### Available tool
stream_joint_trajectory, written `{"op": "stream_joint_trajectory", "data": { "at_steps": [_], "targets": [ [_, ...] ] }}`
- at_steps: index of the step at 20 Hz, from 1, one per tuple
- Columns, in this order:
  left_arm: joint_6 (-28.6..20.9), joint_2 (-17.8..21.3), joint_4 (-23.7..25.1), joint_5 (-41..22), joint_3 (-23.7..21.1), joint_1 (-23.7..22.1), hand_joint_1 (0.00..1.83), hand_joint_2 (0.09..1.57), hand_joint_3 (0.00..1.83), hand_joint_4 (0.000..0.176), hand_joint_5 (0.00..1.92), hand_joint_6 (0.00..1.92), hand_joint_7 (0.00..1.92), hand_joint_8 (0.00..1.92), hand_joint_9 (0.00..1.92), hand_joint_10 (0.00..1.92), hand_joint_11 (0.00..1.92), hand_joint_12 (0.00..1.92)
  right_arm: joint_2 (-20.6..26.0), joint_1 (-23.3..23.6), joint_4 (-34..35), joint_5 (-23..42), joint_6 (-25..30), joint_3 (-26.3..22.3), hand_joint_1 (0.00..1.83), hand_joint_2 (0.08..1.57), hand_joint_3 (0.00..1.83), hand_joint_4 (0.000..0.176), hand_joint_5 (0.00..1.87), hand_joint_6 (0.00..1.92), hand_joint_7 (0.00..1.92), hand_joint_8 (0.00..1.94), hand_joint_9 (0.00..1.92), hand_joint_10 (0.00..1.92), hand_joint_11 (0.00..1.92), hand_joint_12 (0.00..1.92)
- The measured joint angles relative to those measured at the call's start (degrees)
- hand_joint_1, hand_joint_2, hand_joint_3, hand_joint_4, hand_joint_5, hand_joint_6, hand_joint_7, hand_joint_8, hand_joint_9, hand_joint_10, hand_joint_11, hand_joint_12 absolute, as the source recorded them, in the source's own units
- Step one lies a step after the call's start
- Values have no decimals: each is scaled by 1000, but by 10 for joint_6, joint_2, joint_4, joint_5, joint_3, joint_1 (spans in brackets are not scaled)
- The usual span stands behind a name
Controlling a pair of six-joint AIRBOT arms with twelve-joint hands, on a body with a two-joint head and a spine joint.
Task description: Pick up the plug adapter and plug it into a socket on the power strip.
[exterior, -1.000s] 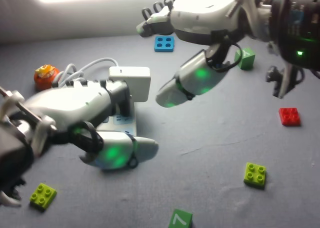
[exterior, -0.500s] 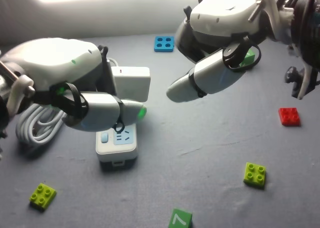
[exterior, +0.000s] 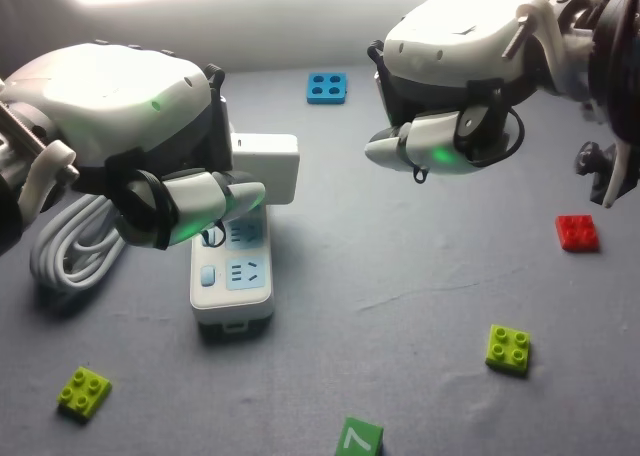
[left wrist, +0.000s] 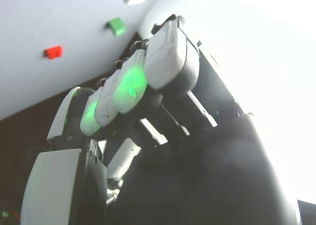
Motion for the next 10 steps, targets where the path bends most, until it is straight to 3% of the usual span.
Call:
{"op": "stream_joint_trajectory", "data": {
  "at_steps": [10],
  "targets": [
    [-5, 0, -3, -13, -4, 0, 939, 1429, 8, 176, 1285, 1921, 1385, 1921, 1341, 1921, 1176, 1921, 16, -4, 0, 0, -6, -15, 882, 1454, 2, 176, 1447, 1921, 1577, 1941, 1631, 1921, 1665, 1921]
  ]
}}
